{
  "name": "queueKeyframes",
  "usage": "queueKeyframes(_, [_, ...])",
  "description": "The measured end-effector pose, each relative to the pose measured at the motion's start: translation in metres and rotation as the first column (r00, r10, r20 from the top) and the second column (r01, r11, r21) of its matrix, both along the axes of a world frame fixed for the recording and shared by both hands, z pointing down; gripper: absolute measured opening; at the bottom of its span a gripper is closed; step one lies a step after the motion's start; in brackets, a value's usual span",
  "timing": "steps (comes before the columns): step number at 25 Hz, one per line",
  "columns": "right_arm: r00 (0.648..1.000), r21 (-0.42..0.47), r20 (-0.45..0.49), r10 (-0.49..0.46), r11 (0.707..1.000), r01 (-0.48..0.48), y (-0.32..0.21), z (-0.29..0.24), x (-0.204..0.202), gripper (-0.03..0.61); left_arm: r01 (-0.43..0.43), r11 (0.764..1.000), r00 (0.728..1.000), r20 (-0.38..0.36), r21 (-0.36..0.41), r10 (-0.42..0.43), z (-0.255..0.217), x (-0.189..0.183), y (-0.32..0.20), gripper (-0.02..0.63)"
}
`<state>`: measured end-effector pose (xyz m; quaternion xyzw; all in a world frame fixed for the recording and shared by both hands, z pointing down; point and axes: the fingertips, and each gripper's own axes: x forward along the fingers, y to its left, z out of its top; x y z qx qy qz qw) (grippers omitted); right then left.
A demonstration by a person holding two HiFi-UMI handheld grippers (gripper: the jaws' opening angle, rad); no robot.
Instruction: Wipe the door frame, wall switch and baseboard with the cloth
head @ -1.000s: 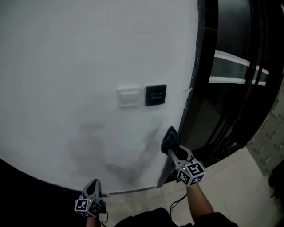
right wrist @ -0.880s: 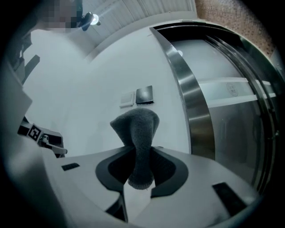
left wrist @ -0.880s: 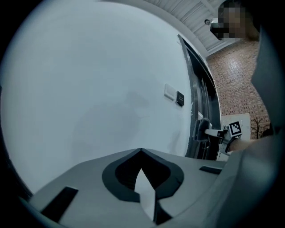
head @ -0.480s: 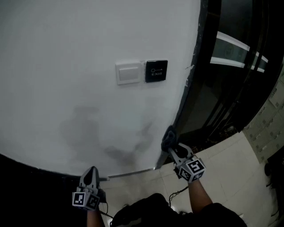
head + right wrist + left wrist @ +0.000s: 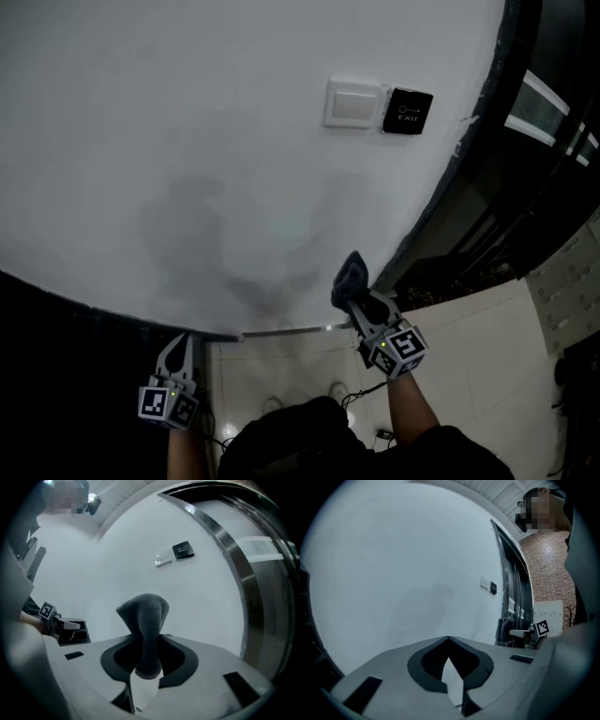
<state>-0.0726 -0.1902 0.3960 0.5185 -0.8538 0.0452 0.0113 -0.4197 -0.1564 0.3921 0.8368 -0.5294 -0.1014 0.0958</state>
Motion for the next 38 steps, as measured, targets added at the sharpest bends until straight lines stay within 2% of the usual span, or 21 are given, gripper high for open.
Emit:
queueKeyframes(3, [0.998,-0.052,0.009,-0.067,0.996,0.067,0.004,0.023,-0.036,0.098,0.036,0.997,0.999,0.005,-0.068,-0.036,0.026,-0.016,0.005,-0.009])
queueKeyframes(6, [0.987,-0.124,-0.020,-0.160,0.980,0.156,0.010,0.055,-0.061,0.098,0.074,0.989,0.997,-0.017,-0.125,-0.077,0.052,-0.023,0.014,-0.009])
queueKeyframes(10, [0.965,-0.210,-0.034,-0.261,0.946,0.248,0.002,0.108,-0.077,0.097,0.115,0.978,0.992,-0.023,-0.172,-0.121,0.093,-0.022,0.010,-0.009])
queueKeyframes(13, [0.949,-0.215,-0.014,-0.314,0.928,0.303,-0.018,0.149,-0.092,0.097,0.132,0.976,0.990,-0.029,-0.172,-0.139,0.133,-0.017,-0.011,-0.009])
queueKeyframes(19, [0.941,-0.361,-0.004,-0.337,0.879,0.313,-0.001,0.264,-0.124,0.097,0.083,0.951,0.996,0.010,-0.297,-0.084,0.263,-0.005,-0.033,-0.009])
queueKeyframes(22, [0.936,-0.388,-0.005,-0.352,0.863,0.323,0.001,0.319,-0.127,0.097,0.007,0.952,1.000,0.016,-0.305,-0.002,0.296,0.022,-0.038,-0.009])
queueKeyframes(24, [0.928,-0.405,-0.001,-0.373,0.848,0.341,0.003,0.357,-0.132,0.095,-0.028,0.949,0.998,0.045,-0.314,0.045,0.320,0.036,-0.036,-0.009])
queueKeyframes(26, [0.904,-0.428,-0.006,-0.427,0.819,0.383,0.006,0.404,-0.151,0.095,-0.020,0.943,0.996,0.080,-0.333,0.050,0.359,0.029,-0.033,-0.009])
queueKeyframes(28, [0.871,-0.445,-0.013,-0.491,0.783,0.435,0.008,0.460,-0.181,0.095,0.011,0.939,0.995,0.100,-0.344,0.025,0.410,0.006,-0.034,-0.009])
queueKeyframes(31, [0.802,-0.442,-0.070,-0.594,0.739,0.509,0.001,0.547,-0.222,0.095,0.059,0.945,0.994,0.104,-0.321,-0.027,0.486,-0.023,-0.047,-0.009])
queueKeyframes(34, [0.745,-0.409,-0.162,-0.647,0.731,0.546,-0.017,0.632,-0.251,0.095,0.112,0.957,0.992,0.090,-0.267,-0.091,0.551,-0.040,-0.067,-0.009])
queueKeyframes(36, [0.735,-0.396,-0.173,-0.656,0.729,0.558,-0.025,0.680,-0.267,0.095,0.132,0.966,0.989,0.095,-0.220,-0.113,0.584,-0.048,-0.079,-0.009])
queueKeyframes(38, [0.732,-0.385,-0.152,-0.665,0.722,0.576,-0.032,0.718,-0.281,0.094,0.097,0.974,0.994,0.066,-0.205,-0.086,0.608,-0.053,-0.092,-0.009])
